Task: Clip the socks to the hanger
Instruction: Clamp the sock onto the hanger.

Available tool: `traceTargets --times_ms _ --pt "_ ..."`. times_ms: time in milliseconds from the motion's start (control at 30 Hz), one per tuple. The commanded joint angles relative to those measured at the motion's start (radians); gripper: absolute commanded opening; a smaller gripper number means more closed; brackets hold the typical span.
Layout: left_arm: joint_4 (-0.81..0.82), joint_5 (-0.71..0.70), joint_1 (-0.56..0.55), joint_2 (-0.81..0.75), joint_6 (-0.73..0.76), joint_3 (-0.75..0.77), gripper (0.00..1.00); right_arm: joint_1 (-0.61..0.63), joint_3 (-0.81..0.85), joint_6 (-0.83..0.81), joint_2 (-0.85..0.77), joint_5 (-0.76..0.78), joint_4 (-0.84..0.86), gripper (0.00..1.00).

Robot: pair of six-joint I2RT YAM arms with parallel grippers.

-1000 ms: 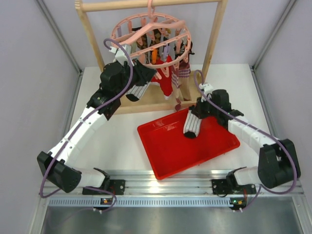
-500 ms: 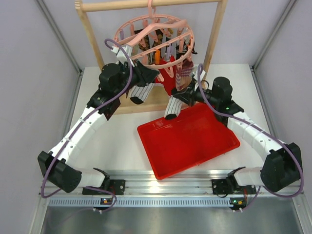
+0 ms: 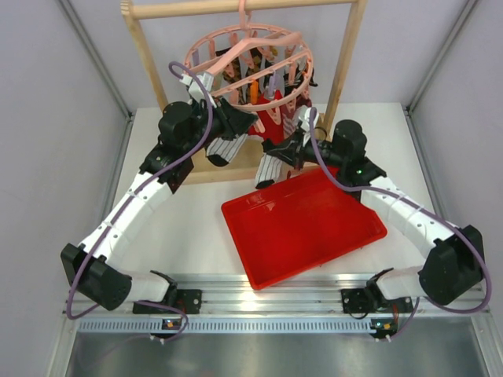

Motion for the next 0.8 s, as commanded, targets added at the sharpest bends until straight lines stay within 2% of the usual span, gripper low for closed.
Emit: traceTargets --times_ms 0,367,767 --pt "0.046 0.055 0.0 0.004 -0.013 -0.007 0.0 0.019 0.08 -0.035 0.016 0.009 0.064 0.0" --pt "0.049 0.087 0.002 0.006 -0.02 -0.01 0.0 0.024 0.123 -0.032 0.056 0.047 0.084 0.0" --pt "0.046 0.085 0.005 0.01 -0.009 -0.01 0.0 0.024 0.134 0.011 0.053 -0.023 0.127 0.0"
